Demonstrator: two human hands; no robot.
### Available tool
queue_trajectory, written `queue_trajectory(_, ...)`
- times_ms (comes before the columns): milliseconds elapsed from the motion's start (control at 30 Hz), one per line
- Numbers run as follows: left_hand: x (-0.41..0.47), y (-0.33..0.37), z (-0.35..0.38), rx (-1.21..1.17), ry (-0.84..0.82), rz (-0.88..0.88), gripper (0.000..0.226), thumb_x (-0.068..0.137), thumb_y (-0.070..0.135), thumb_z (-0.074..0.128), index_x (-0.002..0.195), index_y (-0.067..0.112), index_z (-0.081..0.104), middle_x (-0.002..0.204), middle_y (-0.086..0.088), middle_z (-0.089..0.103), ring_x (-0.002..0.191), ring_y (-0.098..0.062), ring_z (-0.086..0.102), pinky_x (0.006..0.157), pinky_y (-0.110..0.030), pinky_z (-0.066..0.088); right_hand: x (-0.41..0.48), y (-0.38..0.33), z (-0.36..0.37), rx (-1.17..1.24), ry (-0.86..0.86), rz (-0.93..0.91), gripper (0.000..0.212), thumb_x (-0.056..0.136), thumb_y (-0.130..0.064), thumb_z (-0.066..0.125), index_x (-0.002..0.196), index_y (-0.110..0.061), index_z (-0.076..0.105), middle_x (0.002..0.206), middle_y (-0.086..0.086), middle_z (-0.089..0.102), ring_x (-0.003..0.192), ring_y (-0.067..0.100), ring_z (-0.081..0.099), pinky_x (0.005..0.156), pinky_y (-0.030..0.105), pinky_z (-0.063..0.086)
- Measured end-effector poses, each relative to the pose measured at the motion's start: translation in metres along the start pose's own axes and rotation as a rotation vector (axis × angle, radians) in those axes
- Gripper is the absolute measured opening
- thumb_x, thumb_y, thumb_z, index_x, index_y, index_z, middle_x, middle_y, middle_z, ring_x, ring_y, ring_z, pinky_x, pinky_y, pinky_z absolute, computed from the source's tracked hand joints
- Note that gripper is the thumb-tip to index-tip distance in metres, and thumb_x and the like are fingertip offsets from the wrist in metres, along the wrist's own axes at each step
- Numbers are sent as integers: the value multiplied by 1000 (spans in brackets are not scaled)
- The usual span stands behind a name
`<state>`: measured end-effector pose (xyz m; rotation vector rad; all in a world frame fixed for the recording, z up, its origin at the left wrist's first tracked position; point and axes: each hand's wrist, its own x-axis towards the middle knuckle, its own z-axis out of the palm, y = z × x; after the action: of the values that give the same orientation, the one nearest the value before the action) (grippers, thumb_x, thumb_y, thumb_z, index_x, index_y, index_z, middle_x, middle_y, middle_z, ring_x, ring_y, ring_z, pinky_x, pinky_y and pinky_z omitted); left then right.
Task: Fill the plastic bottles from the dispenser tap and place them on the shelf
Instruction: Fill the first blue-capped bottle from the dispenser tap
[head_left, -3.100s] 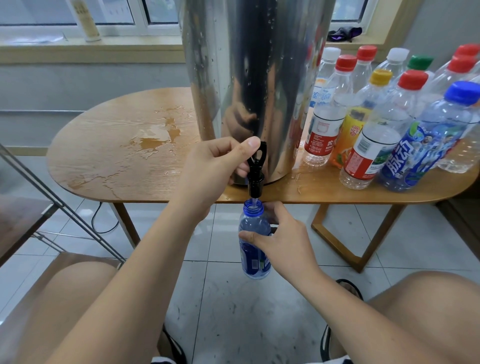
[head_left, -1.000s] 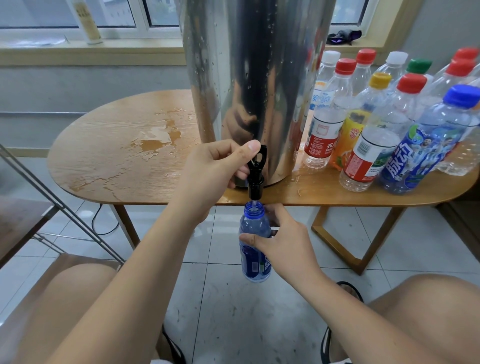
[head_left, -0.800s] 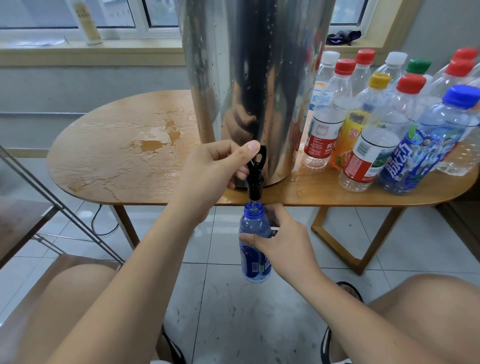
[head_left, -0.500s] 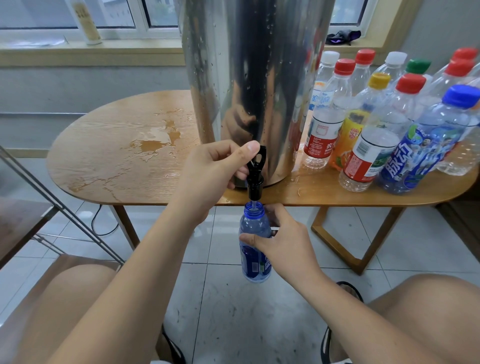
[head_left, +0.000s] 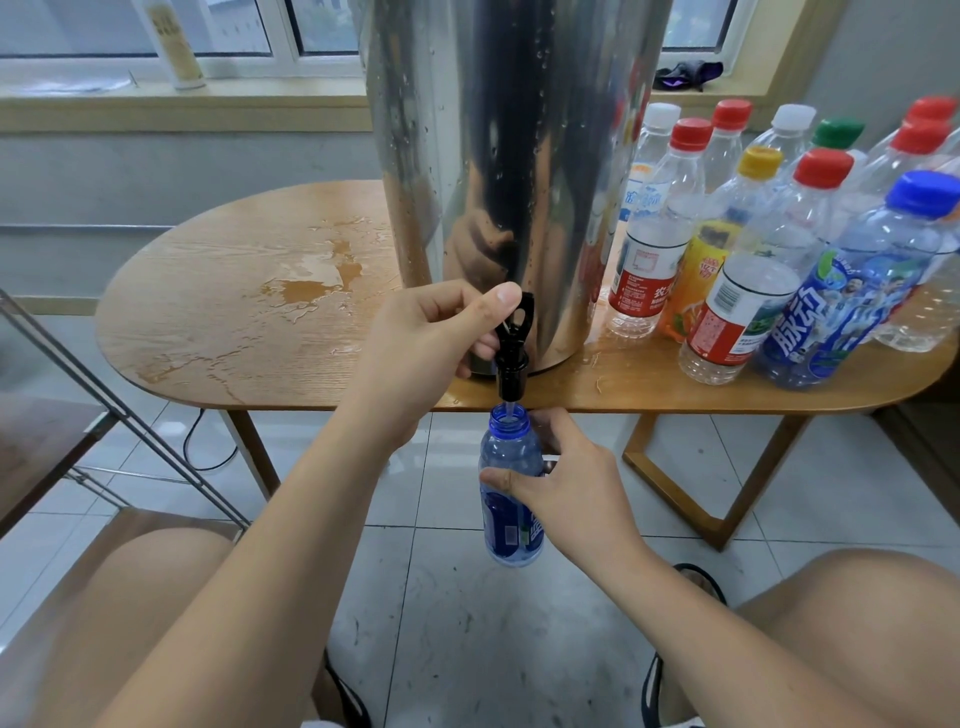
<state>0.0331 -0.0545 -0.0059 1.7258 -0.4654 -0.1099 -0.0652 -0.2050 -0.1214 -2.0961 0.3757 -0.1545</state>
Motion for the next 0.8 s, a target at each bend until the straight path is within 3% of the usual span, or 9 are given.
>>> queue_trajectory(467,-2,-1,-2,36,-19,43,39,101,44,73,88,8,77,76,-6,76,73,-13,69,65,-22,55,1,0,-1,-2,-2,-8,69,78,-50,94,134,-40,55,131,-21,70,115,6,66,94,27,59)
queue_trajectory(533,-4,-2,-4,62,-41,80,36,101,45,72,88,12,78,78,-7,76,74,-18,70,69,-26,56,1,-1,-1,2,2,-10,69,78,-51,94,133,-40,55,131,-21,70,115,6,66,94,28,60)
queue_trajectory(633,-6,-4,-12,86,-71,110,30,101,46,73,90,18,79,85,-10,78,88,-37,73,82,-44,61,0,-1,-2,-1,9,-11,68,77,-50,95,132,-40,56,128,-20,70,114,6,67,94,29,61)
queue_trajectory(700,-6,-7,-18,92,-76,126,29,102,43,74,95,16,79,89,-8,79,92,-38,74,93,-55,61,0,-2,-2,1,11,-16,68,76,-50,95,132,-40,57,127,-20,71,113,6,67,93,29,61)
queue_trajectory(800,-6,-14,-27,117,-55,119,31,100,46,73,102,15,78,93,-5,81,93,-29,77,91,-48,64,-3,-3,-3,14,3,-22,68,76,-48,95,132,-40,57,125,-22,71,111,4,66,90,26,60)
